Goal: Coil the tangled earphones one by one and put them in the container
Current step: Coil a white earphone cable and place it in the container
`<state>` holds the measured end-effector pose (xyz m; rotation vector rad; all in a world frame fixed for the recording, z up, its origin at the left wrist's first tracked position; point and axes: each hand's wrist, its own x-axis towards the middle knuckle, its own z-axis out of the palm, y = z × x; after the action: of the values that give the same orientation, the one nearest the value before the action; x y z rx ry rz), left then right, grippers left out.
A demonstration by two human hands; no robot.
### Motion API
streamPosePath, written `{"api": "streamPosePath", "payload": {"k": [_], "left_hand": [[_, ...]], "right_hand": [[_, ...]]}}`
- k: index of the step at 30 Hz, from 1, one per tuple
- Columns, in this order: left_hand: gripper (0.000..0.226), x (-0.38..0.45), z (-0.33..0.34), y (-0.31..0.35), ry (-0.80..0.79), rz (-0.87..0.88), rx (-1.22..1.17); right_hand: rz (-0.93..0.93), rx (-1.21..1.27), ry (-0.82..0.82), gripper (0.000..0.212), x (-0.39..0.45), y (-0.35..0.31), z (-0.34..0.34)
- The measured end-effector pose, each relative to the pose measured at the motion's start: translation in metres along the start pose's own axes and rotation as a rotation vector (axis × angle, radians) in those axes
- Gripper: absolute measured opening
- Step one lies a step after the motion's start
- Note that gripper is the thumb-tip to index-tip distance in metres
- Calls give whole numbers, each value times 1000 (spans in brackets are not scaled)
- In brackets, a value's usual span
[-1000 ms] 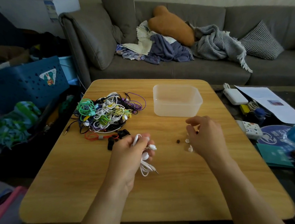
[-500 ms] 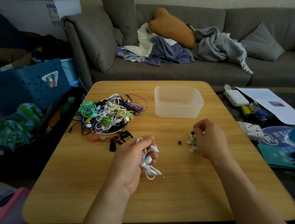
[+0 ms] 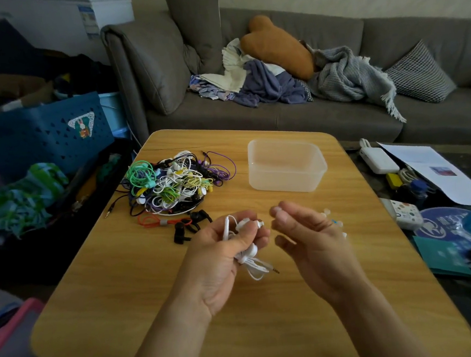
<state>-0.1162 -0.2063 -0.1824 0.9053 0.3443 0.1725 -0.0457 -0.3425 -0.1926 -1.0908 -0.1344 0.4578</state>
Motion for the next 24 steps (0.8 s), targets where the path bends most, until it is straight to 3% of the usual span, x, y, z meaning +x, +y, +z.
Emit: {"api": "streamPosePath", "payload": {"k": [3,7,14,19,24], "left_hand": [[30,-1,3,-2,2,76,54],[26,-3,5,-2,-2,189,89],[33,-4,9,-4,10,301,37],[31,-5,12,-5,35,358,53],[28,-4,14,-7,90,413,106]], "right_hand": [[-30,19,-64,52,-3,5,5],[-118,-3,-53,54,-3,4,8],[-236,-25,-66,43,-7,8,9],[-303,-12,-24,22,-7,12,16],[-348,-64,-1,19,-6,18,18]]}}
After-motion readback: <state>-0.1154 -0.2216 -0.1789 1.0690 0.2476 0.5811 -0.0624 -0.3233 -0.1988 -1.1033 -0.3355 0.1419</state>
